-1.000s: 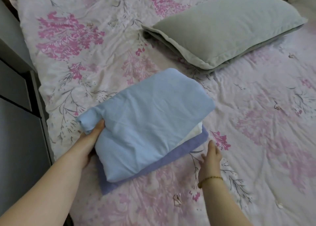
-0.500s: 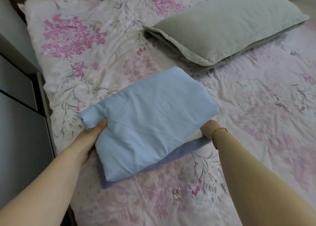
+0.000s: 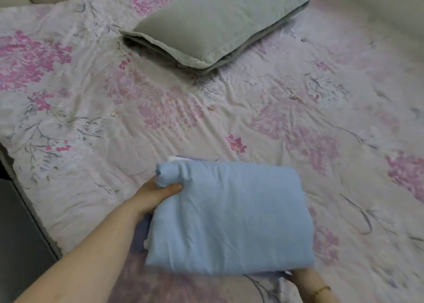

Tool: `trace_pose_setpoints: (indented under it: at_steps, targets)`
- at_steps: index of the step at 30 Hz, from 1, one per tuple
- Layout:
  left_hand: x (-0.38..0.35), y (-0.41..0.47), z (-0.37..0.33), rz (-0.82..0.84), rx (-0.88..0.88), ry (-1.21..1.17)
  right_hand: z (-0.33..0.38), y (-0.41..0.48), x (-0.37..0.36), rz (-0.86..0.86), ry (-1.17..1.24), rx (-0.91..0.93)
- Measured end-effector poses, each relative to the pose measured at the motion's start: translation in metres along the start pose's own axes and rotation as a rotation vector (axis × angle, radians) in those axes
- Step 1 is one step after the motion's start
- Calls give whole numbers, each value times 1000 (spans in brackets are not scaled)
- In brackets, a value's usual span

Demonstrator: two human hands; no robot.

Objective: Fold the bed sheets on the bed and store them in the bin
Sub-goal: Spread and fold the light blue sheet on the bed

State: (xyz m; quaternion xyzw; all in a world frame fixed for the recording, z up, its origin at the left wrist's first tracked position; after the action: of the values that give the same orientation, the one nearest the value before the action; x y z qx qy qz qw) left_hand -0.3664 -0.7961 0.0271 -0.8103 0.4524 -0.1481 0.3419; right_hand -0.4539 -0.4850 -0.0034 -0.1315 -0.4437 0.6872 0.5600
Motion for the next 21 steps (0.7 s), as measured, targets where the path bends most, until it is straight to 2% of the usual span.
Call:
trace_pose_setpoints:
  at_steps: [2, 3, 5, 6, 8, 10, 13, 17, 21]
  targets:
    - [-1, -1, -5, -44, 1, -35, -5, 0, 24, 27, 1, -73]
    - [-1, -2, -7, -64, -8, -40, 2, -4, 34, -30, 55, -79]
    - [-2, 0, -8, -108, -20, -43, 24, -10, 52, -89, 111, -29]
    - [-3, -2, -9, -103, -29, -53, 40, -9, 56, -47, 175, 19]
    - [-6, -5, -7, -74, -45, -93, 69, -10, 47, 24, 115, 122]
    - [-8, -9, 0, -94, -31, -159, 91, -17, 26, 142, -63, 211]
    - [-10, -7, 9, -172, -24, -200, 92, -23, -1, 99, -262, 251]
    - [-8, 5, -1, -254, -66, 25, 58, -35, -14, -33, -107, 255]
    - [-7, 16, -6, -171, 22, 115, 39, -36, -18, 37, 55, 154]
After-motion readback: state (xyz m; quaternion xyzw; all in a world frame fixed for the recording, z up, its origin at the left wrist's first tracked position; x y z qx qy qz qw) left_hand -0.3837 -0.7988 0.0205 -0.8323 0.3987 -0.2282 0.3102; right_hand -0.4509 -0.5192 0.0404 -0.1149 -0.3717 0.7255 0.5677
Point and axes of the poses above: each hand's wrist, its own y-axis towards the middle knuckle, its own x-axis out of the back of the hand, z = x × y, the point moved 3 cm from there along y, towards the middle knuckle, and after that the axes turned 8 degrees about -y, right-handed, at the moved point
